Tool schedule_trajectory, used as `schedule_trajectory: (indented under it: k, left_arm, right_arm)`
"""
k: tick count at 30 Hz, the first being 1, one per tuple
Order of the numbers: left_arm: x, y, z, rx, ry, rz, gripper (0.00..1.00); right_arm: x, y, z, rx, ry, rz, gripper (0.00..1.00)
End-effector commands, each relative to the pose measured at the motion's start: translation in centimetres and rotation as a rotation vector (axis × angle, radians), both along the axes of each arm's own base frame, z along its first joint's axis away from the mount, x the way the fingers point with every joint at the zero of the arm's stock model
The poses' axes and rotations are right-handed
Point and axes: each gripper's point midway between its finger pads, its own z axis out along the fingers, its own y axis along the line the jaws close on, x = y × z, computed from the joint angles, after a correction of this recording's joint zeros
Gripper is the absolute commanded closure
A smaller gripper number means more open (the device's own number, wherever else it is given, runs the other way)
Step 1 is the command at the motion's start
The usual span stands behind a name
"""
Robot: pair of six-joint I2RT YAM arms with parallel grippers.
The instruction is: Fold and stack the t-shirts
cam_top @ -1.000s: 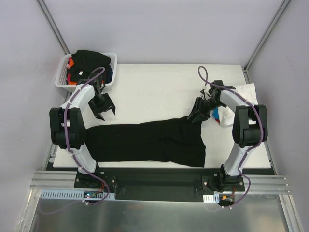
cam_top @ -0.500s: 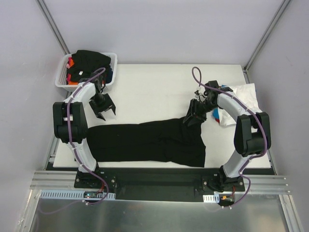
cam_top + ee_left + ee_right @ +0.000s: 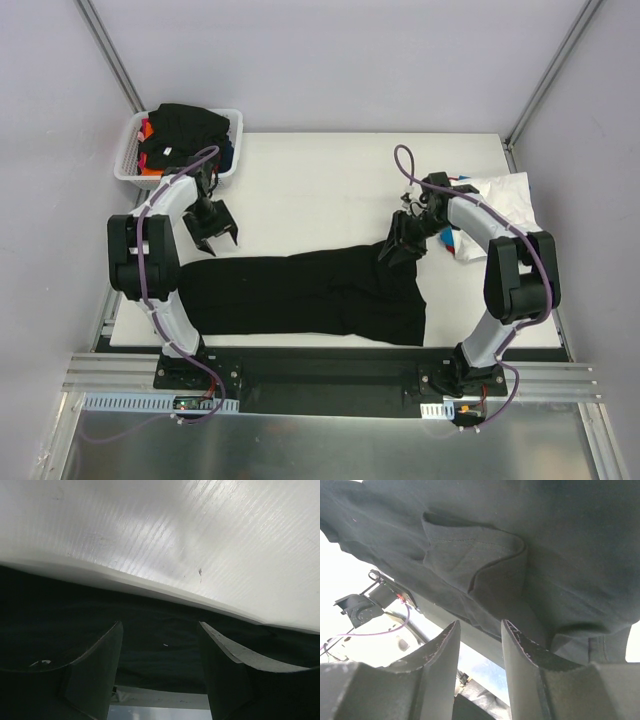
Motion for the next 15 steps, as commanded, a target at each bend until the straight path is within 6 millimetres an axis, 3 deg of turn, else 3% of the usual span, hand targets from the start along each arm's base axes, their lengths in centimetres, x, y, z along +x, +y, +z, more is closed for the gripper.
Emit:
schedule_trajectory:
  k: [1,15]
  left_arm:
    - [-1.17,0.86,1.64,0.042,-0.032,-0.029,0.39]
    - [-1.44,1.38,1.96,0.07,-0.032,-0.036,0.39]
  right_arm:
    - [0.18,0.59,-0.31,0.004,-0.006,0.008,0.59]
    - [0.38,1.03,-0.65,0.003,-0.005,0.014,0.6]
